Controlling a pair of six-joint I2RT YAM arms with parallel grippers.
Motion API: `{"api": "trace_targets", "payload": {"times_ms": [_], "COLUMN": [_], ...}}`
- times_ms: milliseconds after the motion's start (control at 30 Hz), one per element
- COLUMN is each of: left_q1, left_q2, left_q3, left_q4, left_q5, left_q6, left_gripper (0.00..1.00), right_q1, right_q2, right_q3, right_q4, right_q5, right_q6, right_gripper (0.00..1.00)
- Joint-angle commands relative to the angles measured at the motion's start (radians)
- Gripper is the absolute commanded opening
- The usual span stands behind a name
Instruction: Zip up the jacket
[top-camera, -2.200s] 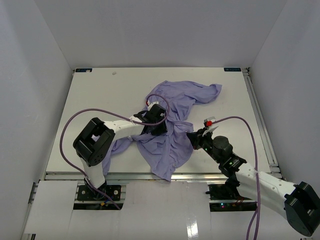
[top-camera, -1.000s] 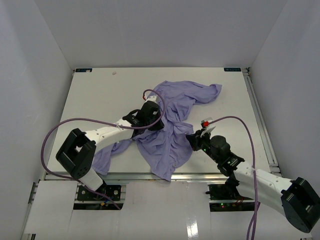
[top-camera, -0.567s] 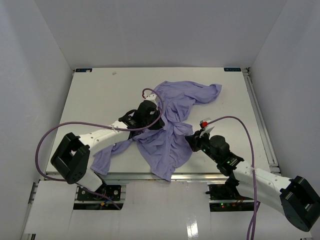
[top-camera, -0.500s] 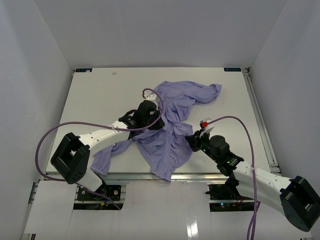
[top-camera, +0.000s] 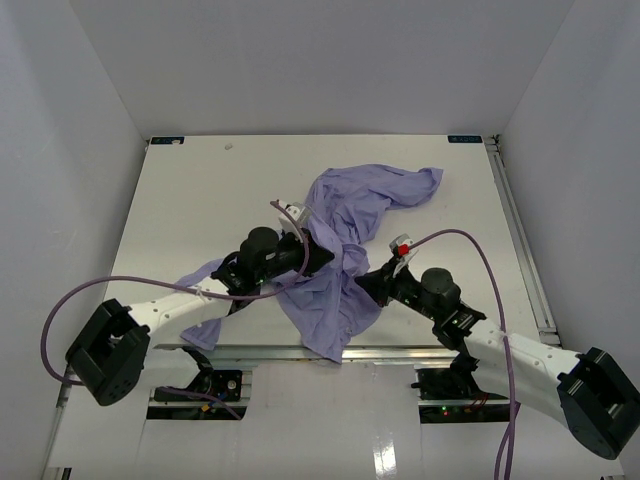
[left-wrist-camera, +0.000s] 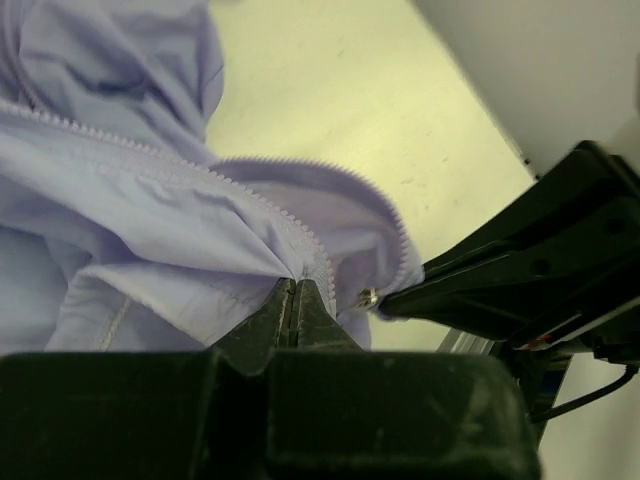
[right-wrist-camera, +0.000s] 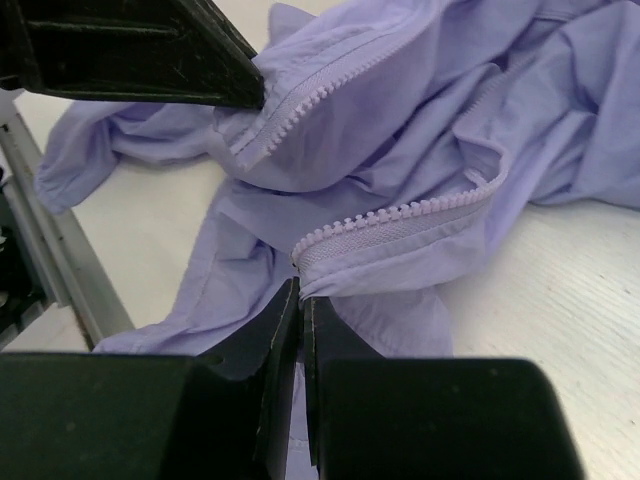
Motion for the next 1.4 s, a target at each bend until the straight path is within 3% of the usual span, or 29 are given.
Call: {"api": "trace_targets", "payload": {"times_ms": [0,100,200,500,1367], "left_q1": [0.001,0.001,0.001,0.0,0.0], "left_q2": [-0.092,-0.14,-0.169,-0.212,-0.071], "left_q3": [-0.138,-0.245,-0.289,-0.414,-0.463], "left_q4": [0.332,0.5,0.564,0.864,1.149], "left_q5": [0.057,0.032,0.013,0.107,0.187], "left_q6": [0.057,0.069,0.093,0.109,0.082], "left_gripper": [0.0,0.0,0.0,0.0,0.0], "right_q1": [-0.004,-0.004,-0.003,-0.004,-0.004], "right_q2": [0.037,0.042,0.039,0.088,0.091], "right_q3": [0.047,0.051,0.051,0.089,0.124], "right_q4": [0.124,0.141,0.168,0.217,0.307], "right_q5": [-0.13,-0.157,-0.203,-0.325,-0.483], "right_q6": [-0.02,-0.033,-0.044,-0.035,0.048], "right_gripper": [0.08,0.08,0.08,0.08,0.08]}}
